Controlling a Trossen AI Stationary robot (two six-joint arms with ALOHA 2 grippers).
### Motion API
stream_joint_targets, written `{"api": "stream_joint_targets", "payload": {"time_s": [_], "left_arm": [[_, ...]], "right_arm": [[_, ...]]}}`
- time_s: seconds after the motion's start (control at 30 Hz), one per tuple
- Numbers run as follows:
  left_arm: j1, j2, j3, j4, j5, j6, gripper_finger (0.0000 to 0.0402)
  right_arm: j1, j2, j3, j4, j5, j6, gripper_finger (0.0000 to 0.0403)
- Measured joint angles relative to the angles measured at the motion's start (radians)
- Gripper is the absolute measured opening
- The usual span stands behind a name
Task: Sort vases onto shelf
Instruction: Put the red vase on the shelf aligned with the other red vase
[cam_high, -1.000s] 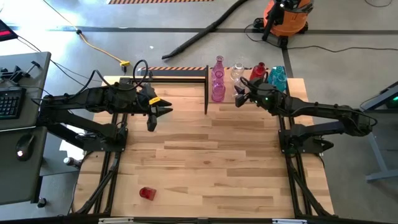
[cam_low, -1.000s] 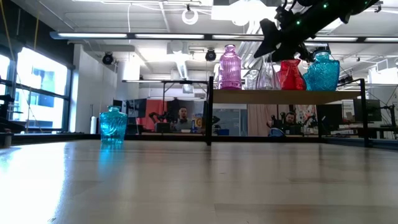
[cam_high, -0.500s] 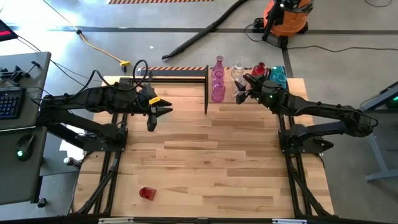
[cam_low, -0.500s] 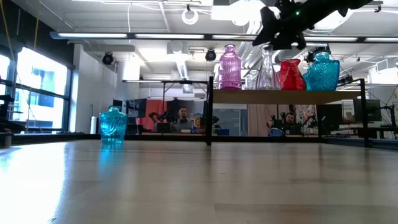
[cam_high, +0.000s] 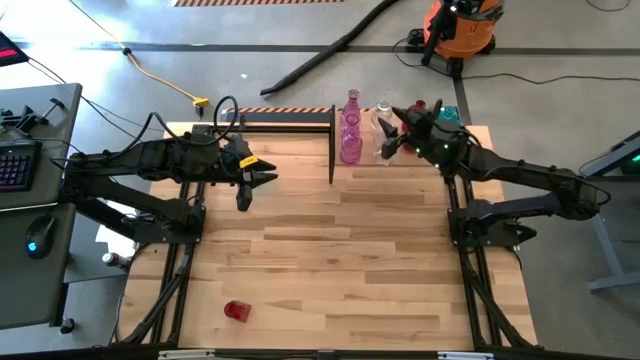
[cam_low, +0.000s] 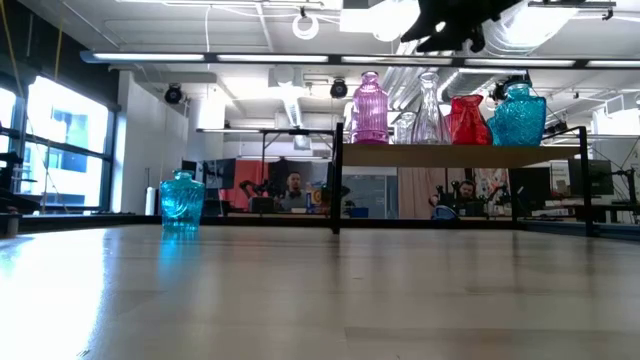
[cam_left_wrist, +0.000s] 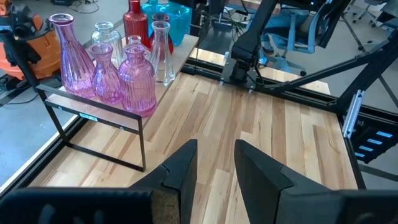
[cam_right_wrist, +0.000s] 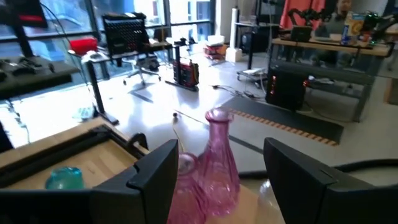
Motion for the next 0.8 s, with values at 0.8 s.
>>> {"api": "stream_joint_targets", "payload": {"time_s": [0.8], "left_arm": [[0.000,0.000,0.000,0.000,0.000,0.000,0.0099]], "right_arm": [[0.161,0.000,0.177,-0.098,-0.153,0.047,0.0218]]}}
